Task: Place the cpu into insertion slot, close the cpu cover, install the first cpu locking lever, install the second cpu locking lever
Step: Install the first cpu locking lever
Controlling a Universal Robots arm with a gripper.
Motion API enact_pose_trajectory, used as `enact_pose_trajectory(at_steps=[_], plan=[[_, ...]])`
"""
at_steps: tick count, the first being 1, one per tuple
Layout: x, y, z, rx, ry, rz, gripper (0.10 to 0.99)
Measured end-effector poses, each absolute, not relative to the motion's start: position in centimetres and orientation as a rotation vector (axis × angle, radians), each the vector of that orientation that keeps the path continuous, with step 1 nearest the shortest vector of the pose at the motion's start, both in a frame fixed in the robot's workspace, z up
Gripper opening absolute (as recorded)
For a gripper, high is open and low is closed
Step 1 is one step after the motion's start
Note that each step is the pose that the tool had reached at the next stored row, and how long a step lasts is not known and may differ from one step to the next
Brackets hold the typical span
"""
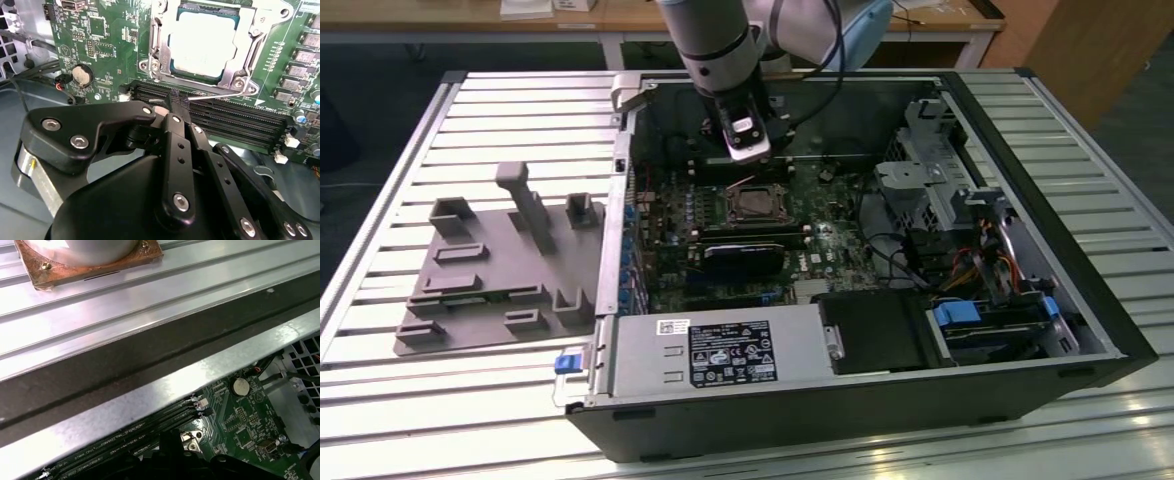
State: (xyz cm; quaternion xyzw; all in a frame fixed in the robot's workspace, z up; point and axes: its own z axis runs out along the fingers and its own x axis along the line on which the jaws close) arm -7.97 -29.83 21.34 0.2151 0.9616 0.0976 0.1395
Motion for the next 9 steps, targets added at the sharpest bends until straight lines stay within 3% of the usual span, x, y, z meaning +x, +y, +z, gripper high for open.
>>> enact_pose_trajectory(at_steps=[9], plan=[[-7.97, -29.60, 21.06, 0.621, 2.777, 0.282, 0.102]])
